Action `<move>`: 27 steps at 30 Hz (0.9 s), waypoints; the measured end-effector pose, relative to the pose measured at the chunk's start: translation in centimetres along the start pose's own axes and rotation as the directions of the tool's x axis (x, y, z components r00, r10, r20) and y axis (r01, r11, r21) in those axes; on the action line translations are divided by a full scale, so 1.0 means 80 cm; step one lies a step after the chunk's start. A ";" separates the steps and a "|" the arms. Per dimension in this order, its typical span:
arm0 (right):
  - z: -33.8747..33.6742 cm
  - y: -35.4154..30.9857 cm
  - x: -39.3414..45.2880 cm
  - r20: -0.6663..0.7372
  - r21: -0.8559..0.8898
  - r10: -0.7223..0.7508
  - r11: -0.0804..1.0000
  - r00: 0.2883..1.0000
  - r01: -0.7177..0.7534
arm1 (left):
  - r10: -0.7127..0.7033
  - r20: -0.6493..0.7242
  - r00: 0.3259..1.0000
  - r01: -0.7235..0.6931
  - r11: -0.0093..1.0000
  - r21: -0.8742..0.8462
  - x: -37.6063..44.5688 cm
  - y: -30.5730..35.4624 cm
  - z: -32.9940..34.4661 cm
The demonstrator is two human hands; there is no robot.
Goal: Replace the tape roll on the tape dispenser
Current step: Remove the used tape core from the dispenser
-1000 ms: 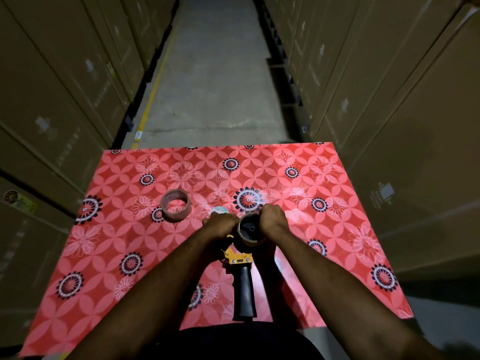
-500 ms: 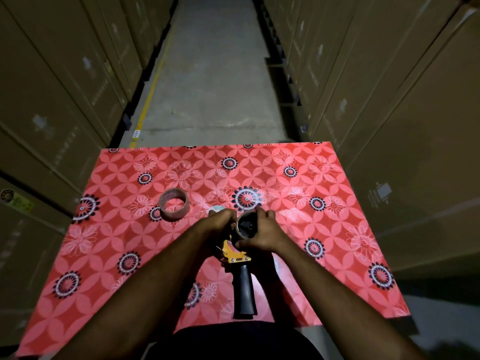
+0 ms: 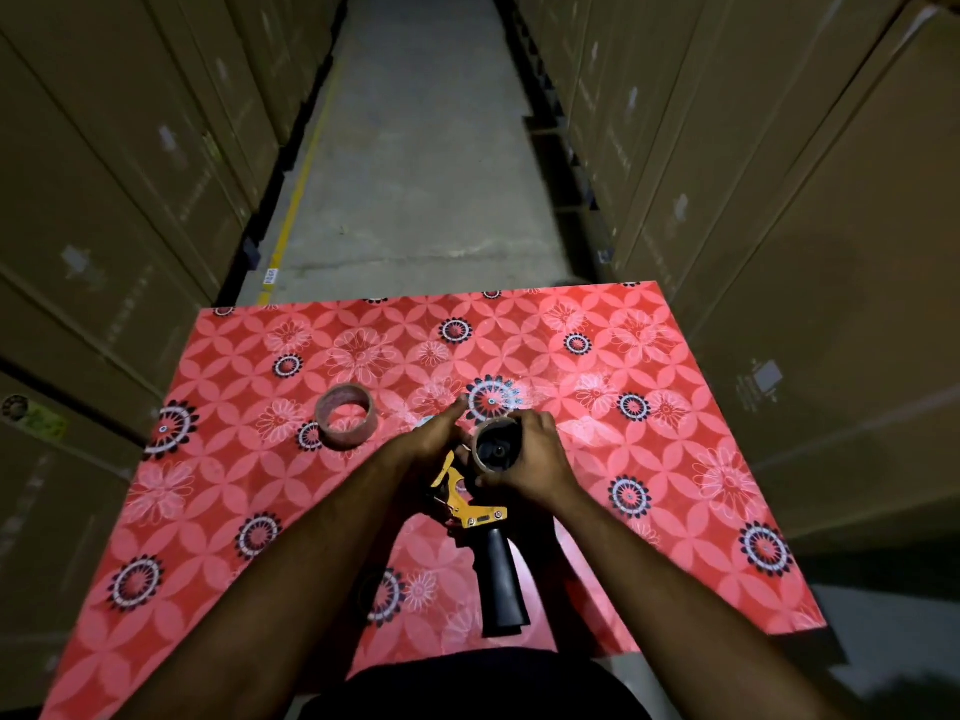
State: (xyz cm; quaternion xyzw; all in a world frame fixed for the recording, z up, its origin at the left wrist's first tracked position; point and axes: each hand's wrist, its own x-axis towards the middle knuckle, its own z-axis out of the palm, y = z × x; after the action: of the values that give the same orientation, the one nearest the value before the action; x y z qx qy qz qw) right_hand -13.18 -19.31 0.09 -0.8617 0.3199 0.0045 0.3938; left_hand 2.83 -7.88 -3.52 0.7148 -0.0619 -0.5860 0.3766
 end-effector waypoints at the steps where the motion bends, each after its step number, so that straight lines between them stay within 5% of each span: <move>1: -0.001 0.000 -0.003 -0.039 0.028 -0.012 1.000 0.999 0.013 | -0.015 0.017 1.000 0.014 1.000 0.011 0.000 0.000 -0.002; 7: -0.015 0.020 0.002 0.052 0.177 -0.032 0.984 0.998 0.022 | -0.027 -0.006 1.000 0.027 0.998 0.050 -0.014 0.009 0.013; 15: -0.003 0.008 -0.002 -0.051 0.044 -0.016 0.999 0.999 0.018 | -0.022 0.063 0.998 0.019 0.999 0.047 -0.008 0.003 0.002; 23: -0.016 0.020 0.008 0.083 0.035 -0.117 0.993 0.990 0.115 | -0.005 0.056 0.998 0.001 0.997 0.075 -0.016 0.012 0.011; 27: -0.007 0.007 0.004 0.019 -0.013 0.006 1.000 1.000 -0.006 | 0.006 0.063 0.998 -0.009 0.999 0.050 -0.013 0.007 0.008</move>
State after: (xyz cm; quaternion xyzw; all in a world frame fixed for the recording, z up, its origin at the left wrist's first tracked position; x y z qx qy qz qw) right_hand -13.35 -20.16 -0.03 -0.8633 0.3186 0.0162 0.3911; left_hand 2.14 -8.03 -2.34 0.7051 -0.0913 -0.6049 0.3585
